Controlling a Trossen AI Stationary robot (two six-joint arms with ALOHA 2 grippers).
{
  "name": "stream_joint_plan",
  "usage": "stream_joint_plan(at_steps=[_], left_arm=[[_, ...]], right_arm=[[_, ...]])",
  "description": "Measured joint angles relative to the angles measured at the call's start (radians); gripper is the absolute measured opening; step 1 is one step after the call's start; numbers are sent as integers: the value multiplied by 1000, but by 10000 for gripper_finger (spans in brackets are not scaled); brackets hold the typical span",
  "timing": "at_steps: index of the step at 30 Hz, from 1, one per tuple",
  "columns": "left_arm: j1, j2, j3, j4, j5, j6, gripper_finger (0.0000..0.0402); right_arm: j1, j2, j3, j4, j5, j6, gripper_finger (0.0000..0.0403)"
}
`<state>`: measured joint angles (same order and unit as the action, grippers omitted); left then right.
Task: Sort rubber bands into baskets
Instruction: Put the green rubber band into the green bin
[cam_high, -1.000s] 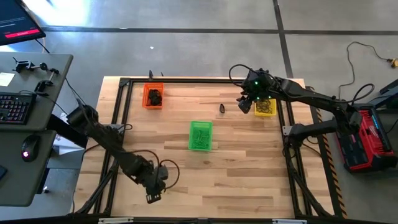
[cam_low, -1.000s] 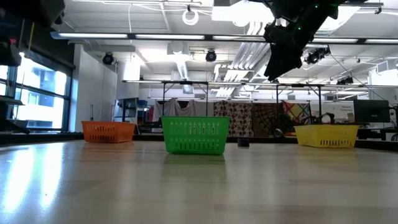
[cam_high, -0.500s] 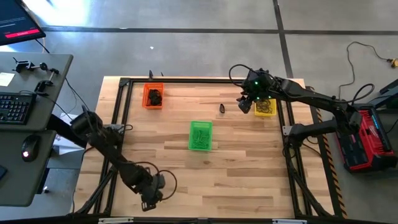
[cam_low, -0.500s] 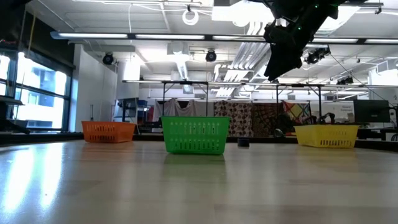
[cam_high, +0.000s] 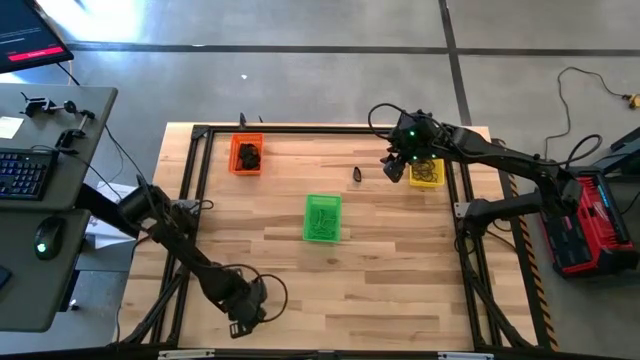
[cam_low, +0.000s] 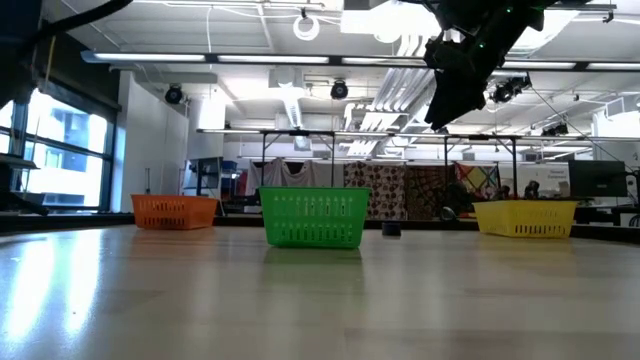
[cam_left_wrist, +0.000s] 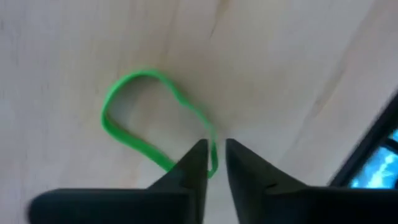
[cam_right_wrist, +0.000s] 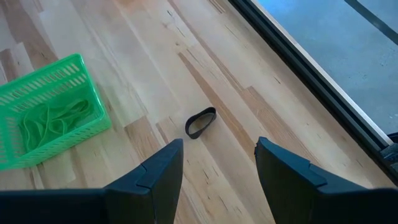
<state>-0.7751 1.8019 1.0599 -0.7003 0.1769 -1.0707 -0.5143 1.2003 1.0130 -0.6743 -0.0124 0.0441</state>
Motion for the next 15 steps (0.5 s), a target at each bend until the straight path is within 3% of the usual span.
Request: stream_joint_plan(at_steps=[4,15], left_arm=[[22,-32,0,4,25,3,6],[160,-187,13,16,-20,23,1]], right_arm=[[0,0,0,0,0,0,188],[0,0,0,-2,0,0,188]])
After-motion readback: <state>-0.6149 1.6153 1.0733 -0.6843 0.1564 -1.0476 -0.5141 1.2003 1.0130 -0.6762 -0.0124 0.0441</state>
